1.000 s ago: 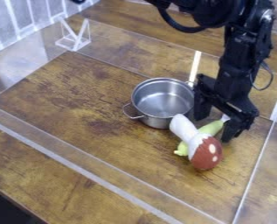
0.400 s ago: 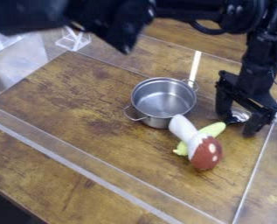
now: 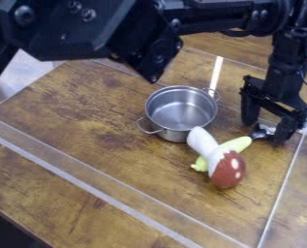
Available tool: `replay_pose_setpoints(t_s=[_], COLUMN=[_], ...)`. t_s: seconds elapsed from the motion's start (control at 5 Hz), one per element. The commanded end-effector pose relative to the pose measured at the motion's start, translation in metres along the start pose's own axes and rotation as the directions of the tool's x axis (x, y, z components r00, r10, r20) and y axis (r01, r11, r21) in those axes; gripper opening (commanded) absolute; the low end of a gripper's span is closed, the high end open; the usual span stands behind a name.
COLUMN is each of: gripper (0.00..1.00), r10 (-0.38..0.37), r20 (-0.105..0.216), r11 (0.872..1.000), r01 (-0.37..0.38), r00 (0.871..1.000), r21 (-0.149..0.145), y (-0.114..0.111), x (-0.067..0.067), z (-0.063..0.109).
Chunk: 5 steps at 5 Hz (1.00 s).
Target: Move the green spoon to the left
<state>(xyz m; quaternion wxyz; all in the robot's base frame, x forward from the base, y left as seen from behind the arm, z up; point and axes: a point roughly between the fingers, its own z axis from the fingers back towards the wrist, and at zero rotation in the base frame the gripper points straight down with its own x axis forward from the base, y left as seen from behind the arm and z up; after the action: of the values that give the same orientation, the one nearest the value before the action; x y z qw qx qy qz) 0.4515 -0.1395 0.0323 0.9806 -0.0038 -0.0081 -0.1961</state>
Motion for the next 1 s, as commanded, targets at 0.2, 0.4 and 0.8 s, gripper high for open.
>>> replay_pose_setpoints(t_s=[0.2, 0.4, 0.8], gripper=[1.0, 0.0, 0.0], r10=[-0.06, -0.025, -0.012], r20=[0.001, 0.0, 0.003], r11=[0.998, 0.999, 0.998], r01=[0.06, 0.025, 0.012], r00=[0.998, 1.0, 1.0], r21=[-0.033, -0.037, -0.058], y=[0.03, 0.03, 0.04], x=[-0.006, -0.007, -0.027], z=[0.009, 0.01, 0.011])
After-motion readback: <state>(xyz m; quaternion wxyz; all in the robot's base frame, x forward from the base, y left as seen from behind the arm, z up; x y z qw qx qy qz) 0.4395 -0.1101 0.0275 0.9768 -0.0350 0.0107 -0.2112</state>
